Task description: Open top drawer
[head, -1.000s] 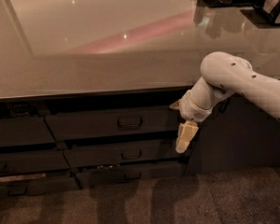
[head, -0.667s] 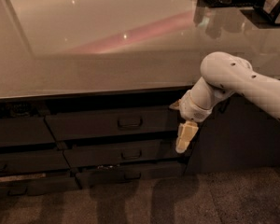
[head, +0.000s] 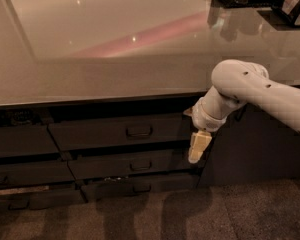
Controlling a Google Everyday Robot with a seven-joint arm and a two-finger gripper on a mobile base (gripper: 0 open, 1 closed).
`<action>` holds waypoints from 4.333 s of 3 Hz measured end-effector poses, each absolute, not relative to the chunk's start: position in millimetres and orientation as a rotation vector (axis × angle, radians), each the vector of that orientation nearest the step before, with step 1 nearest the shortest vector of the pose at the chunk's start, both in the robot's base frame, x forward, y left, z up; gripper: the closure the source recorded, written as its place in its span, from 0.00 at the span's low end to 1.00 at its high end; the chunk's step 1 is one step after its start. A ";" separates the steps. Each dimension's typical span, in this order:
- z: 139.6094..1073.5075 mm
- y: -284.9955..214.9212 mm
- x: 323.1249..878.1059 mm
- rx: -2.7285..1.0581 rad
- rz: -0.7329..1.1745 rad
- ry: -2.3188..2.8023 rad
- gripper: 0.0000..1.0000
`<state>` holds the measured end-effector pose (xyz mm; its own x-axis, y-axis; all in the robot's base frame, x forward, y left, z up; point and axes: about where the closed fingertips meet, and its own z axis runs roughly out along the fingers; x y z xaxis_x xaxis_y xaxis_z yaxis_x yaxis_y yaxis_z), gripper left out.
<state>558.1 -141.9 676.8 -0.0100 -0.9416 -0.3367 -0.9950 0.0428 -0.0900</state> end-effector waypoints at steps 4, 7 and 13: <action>679.8 -156.8 587.9 -1.917 0.136 2.071 0.00; 658.6 -160.6 592.9 -1.914 0.171 2.121 0.19; 659.0 -160.6 591.4 -1.913 0.179 2.128 1.00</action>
Offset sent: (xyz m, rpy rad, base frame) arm 0.0039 -0.0011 -0.0005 -0.0485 -0.0382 -0.0116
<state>591.4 -160.6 659.0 -0.0892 -0.9551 -0.2827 -0.9888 0.1190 -0.0901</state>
